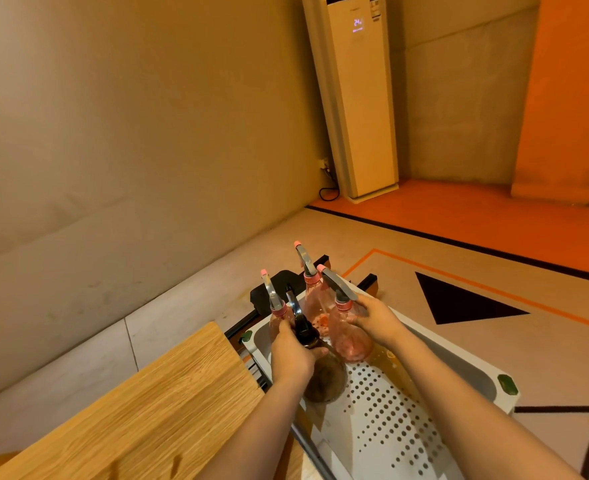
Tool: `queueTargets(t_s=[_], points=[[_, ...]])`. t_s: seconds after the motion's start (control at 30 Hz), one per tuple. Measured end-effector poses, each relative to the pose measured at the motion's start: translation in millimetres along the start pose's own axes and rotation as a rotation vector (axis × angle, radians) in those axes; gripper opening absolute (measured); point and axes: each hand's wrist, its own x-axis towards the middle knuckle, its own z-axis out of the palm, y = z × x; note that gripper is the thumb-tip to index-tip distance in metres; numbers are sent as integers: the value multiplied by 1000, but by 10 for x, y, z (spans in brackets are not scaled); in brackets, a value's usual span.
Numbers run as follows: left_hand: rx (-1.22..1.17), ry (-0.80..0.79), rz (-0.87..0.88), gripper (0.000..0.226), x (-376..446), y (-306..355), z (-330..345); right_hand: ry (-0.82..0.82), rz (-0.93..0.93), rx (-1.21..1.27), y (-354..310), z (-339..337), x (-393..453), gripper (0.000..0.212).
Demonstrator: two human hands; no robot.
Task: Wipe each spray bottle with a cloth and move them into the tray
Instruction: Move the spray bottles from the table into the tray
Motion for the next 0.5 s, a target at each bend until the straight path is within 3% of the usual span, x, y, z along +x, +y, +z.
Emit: queueTargets(t_s=[0.13, 0.33, 0.5], points=[[81, -52, 15, 77, -24, 7, -103, 82, 18, -47, -59, -64, -130, 64], [399, 88, 165, 59, -251, -52, -418, 267, 40, -252, -275, -90, -527, 50], [581, 110, 230, 69, -708, -137, -760, 300, -119, -354, -753, 47, -981, 36]])
